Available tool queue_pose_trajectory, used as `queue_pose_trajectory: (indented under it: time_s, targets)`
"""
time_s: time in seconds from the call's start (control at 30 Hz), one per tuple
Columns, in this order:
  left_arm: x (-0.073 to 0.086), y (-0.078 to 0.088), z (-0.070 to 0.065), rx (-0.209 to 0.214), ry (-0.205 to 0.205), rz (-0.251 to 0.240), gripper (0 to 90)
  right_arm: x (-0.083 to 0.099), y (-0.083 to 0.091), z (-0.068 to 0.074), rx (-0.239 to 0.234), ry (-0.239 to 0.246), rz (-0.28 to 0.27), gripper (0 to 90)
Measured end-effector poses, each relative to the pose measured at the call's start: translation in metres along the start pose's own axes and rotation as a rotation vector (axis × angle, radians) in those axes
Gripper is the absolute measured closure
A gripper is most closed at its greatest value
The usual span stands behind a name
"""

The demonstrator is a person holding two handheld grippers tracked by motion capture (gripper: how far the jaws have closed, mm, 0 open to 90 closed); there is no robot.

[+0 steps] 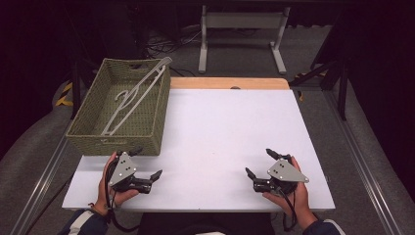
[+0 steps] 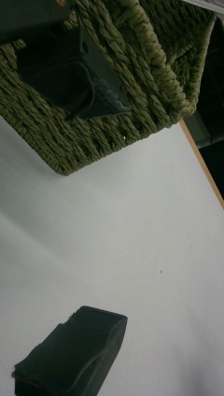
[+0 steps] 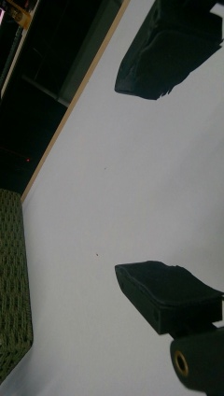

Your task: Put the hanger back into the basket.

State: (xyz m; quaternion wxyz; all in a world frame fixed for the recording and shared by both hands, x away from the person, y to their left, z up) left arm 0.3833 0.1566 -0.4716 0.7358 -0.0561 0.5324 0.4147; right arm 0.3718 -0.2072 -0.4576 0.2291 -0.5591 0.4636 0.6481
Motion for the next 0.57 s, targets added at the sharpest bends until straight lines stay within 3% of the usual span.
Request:
queue_pose_trajectory:
  time_s: [0.3, 0.57]
  targets:
    - [0.0016, -0.0007, 0.0033, -0.005, -0.002, 0.006, 3.5, 0.0020, -0.0024, -0.0009, 0.009, 0.016, 0.012, 11.7]
    - [0.0025, -0.0036, 0.0051, -0.010, 0.003, 0.016, 3.5, 0.0048, -0.0022, -0.0058, 0.015, -0.003, 0.023, 11.4]
Point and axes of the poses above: each handheld gripper's, and its own axes: y roughly backward along the jaws, x roughly out of its underside, z roughly to its left, the point moved 8 cm from there along -y, roughly forward along the jaws, and after that the axes turned 15 degrees about -y, right-handed, at the moved point
